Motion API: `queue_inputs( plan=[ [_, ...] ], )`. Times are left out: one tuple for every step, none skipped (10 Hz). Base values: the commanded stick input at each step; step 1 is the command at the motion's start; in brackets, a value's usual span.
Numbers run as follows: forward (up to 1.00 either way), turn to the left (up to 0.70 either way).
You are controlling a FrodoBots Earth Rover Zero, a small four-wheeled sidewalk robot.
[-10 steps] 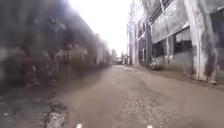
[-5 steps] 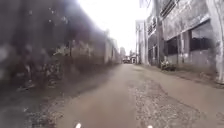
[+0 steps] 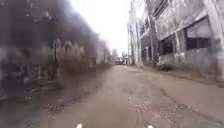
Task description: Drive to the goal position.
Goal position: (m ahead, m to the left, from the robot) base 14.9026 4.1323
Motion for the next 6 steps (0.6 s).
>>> queue_inputs(
  plan=[
    [1.0, -0.33],
    [1.0, -0.33],
    [1.0, -0.32],
    [1.0, -0.26],
    [1.0, 0.07],
    [1.0, 0.07]
  ],
)
